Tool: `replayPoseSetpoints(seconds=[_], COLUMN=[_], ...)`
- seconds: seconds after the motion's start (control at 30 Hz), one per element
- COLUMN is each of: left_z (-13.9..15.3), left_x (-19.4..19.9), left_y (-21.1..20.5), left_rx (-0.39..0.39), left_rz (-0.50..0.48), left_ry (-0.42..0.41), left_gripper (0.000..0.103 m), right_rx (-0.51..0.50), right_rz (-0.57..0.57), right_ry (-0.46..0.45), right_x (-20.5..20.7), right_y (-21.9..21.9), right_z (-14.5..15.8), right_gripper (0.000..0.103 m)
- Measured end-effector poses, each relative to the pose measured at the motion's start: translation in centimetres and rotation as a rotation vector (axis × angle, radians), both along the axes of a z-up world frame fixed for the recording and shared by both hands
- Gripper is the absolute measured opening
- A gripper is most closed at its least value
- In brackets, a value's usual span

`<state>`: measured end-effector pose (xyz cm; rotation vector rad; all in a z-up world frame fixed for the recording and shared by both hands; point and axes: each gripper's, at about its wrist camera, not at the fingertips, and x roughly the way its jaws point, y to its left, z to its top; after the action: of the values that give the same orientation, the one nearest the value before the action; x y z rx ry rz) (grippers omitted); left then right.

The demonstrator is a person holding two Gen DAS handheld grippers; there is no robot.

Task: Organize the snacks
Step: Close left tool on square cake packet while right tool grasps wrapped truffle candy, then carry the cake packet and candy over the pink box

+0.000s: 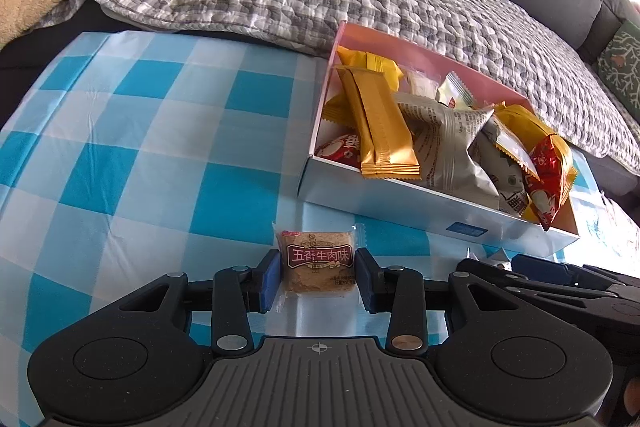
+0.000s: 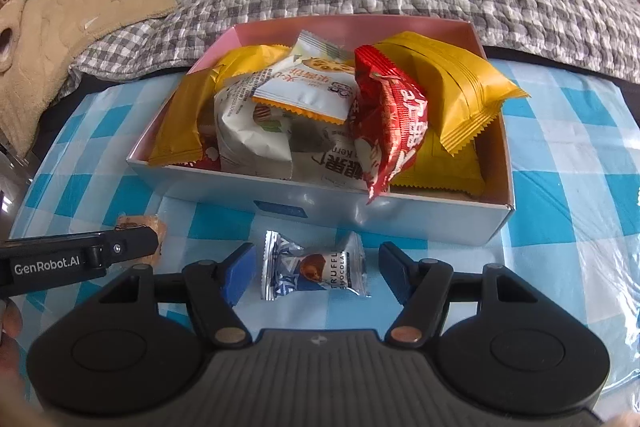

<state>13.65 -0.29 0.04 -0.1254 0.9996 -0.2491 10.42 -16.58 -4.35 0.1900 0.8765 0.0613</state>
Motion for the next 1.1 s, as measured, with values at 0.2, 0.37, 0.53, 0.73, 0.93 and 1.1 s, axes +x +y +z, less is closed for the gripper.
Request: replayPoseSetpoints(seconds=[0.2,0.37,0.53,0.73,0.93,1.1], left_z=[0.2,0.2,0.3,0.4,0.7,0.8], left_x=[-0.2,-0.2,-0.4,-0.4,-0.5,-0.6], left_y=[-0.2,-0.2,-0.2,-0.1,0.0,0.0], left_rx=[0.010,0.026,0.033,0.031,0.017,0.011], left_rz=[-0.012,-0.015,-0.020,-0.021,-0.020,-0.022], left_ry=[-0.011,-0.012,-0.015,-0.015,-0.016,-0.016], left_gripper=[0.037,0.037,0.037,0.037,0.037,0.037], right_rx=[-0.075,-0.073,-0.060,0.020,0.088,0.104], right_rz=[0.019,0.030,0.044,0.031,0.011,0.008], right_ry=[-0.004,0.002,0.030,0.026,0.036,0.041], right_x=[0.4,0.3,0.1,-0.1,-0.5,-0.9], right_y=[1.1,1.3,1.5,0.5,-0.7,-0.9], right_z=[-0.4,0.1,-0.1,0.5,1.0,1.2], right_gripper=[0.048,0.034,0.017,0.015,0.015,0.015])
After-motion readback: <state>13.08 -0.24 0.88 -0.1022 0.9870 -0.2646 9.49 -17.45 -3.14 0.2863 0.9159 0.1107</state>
